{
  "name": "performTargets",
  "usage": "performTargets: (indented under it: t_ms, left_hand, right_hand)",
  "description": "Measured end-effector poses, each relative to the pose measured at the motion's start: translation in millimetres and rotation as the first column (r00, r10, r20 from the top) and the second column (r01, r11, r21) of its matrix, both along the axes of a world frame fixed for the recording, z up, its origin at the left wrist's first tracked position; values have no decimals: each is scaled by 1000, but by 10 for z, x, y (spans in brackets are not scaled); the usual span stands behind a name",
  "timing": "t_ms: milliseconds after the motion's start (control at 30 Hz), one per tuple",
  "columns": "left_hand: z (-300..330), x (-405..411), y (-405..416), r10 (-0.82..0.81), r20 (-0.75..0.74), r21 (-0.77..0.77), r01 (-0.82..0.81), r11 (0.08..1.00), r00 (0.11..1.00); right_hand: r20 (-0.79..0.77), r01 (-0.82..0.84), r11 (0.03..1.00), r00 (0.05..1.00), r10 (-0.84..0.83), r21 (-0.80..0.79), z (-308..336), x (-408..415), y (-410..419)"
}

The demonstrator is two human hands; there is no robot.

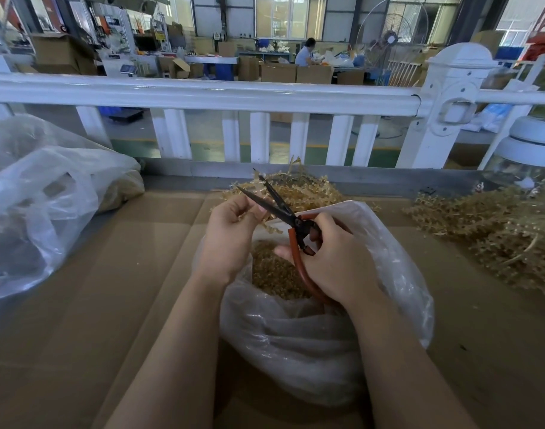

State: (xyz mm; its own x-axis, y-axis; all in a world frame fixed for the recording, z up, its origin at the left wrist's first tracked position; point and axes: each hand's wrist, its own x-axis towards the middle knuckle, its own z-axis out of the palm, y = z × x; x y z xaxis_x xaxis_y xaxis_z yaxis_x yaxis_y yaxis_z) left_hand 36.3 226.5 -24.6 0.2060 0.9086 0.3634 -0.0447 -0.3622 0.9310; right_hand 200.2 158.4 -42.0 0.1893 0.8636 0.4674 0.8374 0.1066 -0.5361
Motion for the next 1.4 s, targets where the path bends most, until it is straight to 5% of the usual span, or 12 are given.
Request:
performTargets:
  t_ms: [467,1400]
  left_hand:
    - [47,-22,-35,-81,174,-54,91,994,982]
    - [39,10,-39,-52,94,10,51,999,994]
  right_hand:
    - [73,65,995,995,-71,77,32,-13,-4]
    - [84,53,988,994,-66,147,59,-18,-39]
